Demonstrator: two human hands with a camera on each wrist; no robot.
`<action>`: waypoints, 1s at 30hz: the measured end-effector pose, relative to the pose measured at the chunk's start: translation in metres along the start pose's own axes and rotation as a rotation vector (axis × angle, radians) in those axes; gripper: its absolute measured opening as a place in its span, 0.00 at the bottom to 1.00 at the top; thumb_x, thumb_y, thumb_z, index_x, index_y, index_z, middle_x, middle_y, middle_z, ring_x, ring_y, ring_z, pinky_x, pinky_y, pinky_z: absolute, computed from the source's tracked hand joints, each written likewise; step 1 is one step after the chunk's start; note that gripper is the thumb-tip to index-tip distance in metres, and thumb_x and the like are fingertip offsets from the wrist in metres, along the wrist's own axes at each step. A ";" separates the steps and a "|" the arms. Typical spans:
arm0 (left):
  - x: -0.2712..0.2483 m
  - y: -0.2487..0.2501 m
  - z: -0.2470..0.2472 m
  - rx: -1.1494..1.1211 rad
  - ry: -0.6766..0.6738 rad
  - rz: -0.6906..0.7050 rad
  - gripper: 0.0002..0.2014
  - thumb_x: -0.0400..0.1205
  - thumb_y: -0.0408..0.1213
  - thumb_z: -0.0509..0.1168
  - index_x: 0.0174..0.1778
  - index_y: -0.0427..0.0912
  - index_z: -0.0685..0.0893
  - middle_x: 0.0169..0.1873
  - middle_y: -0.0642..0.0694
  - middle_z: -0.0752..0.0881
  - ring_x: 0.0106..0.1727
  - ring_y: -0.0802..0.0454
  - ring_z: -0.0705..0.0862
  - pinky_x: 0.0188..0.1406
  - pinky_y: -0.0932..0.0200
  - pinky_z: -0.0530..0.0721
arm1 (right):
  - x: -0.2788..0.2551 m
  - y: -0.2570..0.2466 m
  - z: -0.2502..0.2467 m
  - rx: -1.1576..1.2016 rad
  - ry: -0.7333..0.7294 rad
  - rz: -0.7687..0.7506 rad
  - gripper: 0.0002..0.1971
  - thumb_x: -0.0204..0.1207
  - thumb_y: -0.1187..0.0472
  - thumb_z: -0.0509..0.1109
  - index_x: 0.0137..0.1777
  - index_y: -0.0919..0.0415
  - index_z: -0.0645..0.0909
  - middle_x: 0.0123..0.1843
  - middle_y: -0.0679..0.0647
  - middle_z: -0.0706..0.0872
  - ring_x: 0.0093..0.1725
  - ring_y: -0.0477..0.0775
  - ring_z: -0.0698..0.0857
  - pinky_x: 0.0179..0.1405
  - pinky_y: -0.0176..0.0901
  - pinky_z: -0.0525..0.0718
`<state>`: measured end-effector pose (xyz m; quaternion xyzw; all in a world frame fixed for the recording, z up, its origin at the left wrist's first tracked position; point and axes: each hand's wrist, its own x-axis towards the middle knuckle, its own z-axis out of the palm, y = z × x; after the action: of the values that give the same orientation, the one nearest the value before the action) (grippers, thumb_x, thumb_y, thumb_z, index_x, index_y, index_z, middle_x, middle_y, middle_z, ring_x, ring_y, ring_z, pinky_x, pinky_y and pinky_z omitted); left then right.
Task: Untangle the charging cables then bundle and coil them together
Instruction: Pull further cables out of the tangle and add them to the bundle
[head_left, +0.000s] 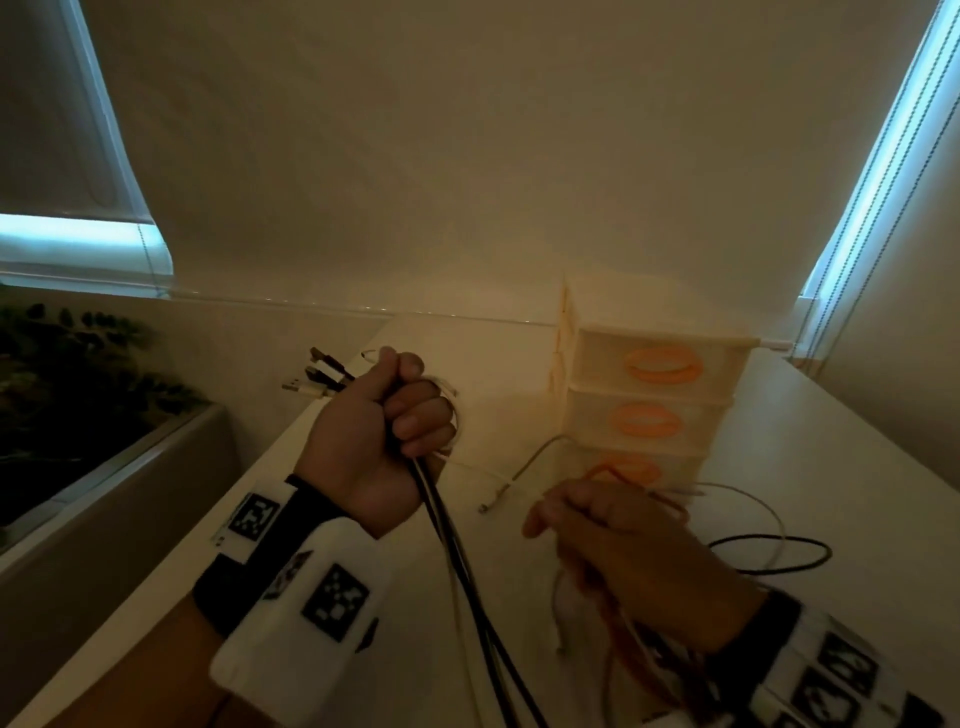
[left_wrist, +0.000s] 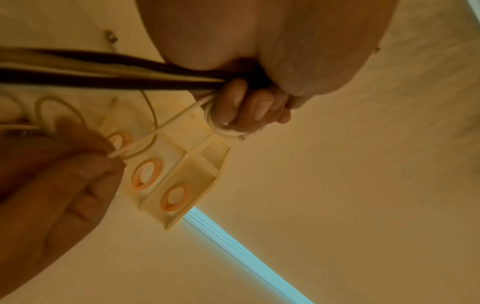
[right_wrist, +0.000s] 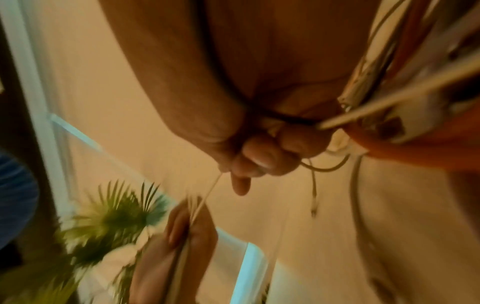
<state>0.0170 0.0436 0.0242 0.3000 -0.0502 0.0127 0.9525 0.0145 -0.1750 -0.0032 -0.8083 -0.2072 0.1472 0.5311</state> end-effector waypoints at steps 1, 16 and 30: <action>0.001 0.001 -0.002 0.002 -0.020 -0.030 0.19 0.90 0.47 0.53 0.36 0.43 0.75 0.22 0.55 0.63 0.19 0.60 0.64 0.15 0.68 0.61 | 0.000 0.003 -0.008 0.031 0.081 0.000 0.13 0.86 0.57 0.63 0.44 0.57 0.87 0.26 0.53 0.76 0.23 0.47 0.75 0.22 0.37 0.73; -0.018 -0.069 0.013 0.319 -0.215 -0.437 0.20 0.89 0.47 0.58 0.34 0.38 0.75 0.47 0.31 0.84 0.53 0.35 0.86 0.67 0.37 0.82 | -0.005 0.011 -0.022 0.094 0.434 -0.309 0.08 0.80 0.58 0.72 0.40 0.56 0.89 0.26 0.48 0.85 0.27 0.42 0.82 0.31 0.35 0.82; -0.004 -0.038 0.003 0.044 0.010 -0.161 0.19 0.88 0.48 0.54 0.32 0.44 0.72 0.22 0.53 0.63 0.19 0.58 0.62 0.18 0.65 0.59 | -0.004 0.018 -0.021 -0.264 0.180 -0.265 0.08 0.82 0.55 0.69 0.44 0.46 0.89 0.30 0.44 0.82 0.32 0.41 0.81 0.32 0.30 0.76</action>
<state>0.0144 0.0110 0.0049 0.3238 -0.0206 -0.0614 0.9439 0.0236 -0.1996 -0.0112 -0.8463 -0.2810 -0.0255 0.4518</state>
